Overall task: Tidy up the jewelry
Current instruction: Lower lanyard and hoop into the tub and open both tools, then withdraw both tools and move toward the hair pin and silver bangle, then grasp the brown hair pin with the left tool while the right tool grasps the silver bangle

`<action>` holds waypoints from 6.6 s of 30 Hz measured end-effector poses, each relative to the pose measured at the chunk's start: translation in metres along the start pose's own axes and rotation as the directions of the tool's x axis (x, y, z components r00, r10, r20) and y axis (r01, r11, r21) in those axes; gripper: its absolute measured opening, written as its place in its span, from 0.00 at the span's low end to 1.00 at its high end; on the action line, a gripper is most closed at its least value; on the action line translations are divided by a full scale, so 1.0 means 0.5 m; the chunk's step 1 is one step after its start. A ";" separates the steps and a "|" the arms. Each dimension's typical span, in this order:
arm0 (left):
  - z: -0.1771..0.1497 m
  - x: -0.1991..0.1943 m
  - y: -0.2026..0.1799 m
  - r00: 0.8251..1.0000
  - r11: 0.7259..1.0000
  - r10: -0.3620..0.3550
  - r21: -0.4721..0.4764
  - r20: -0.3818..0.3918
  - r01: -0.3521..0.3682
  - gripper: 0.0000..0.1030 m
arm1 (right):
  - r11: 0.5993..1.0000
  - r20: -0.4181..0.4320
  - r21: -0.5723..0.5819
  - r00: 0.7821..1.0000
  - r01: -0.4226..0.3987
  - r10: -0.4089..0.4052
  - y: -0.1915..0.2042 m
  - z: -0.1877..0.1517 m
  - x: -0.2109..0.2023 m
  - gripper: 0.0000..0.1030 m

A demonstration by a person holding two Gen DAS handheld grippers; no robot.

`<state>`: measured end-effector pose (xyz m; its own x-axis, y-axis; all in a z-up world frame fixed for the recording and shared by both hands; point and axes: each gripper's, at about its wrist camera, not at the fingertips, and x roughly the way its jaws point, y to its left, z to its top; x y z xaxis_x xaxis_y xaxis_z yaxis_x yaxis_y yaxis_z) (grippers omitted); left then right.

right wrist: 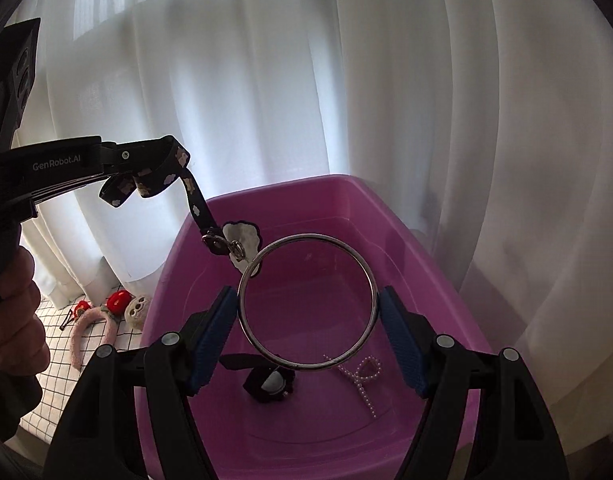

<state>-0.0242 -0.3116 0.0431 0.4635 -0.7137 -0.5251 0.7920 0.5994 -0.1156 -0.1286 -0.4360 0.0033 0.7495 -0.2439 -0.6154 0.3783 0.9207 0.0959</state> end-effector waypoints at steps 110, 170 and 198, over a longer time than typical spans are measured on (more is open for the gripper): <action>-0.416 -0.356 0.773 0.759 0.638 0.524 -0.411 -0.386 -0.651 0.94 | 0.933 -0.296 -0.204 0.927 -0.296 0.229 0.543 -0.083 0.221 0.69; -0.538 -0.092 1.025 0.743 0.730 0.454 -0.272 -0.492 -0.627 0.95 | 0.989 -0.408 -0.150 0.911 -0.005 -0.057 0.519 -0.220 0.497 0.76; -0.536 -0.113 0.894 0.774 0.792 0.489 -0.166 -0.402 -0.587 0.08 | 0.976 -0.387 -0.192 0.922 -0.107 0.025 0.572 -0.261 0.465 0.46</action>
<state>0.1970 0.0937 -0.2045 0.5861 -0.1136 -0.8022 0.2895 0.9541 0.0764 0.0830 -0.1896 -0.2142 0.4898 -0.0843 -0.8678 0.1848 0.9827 0.0089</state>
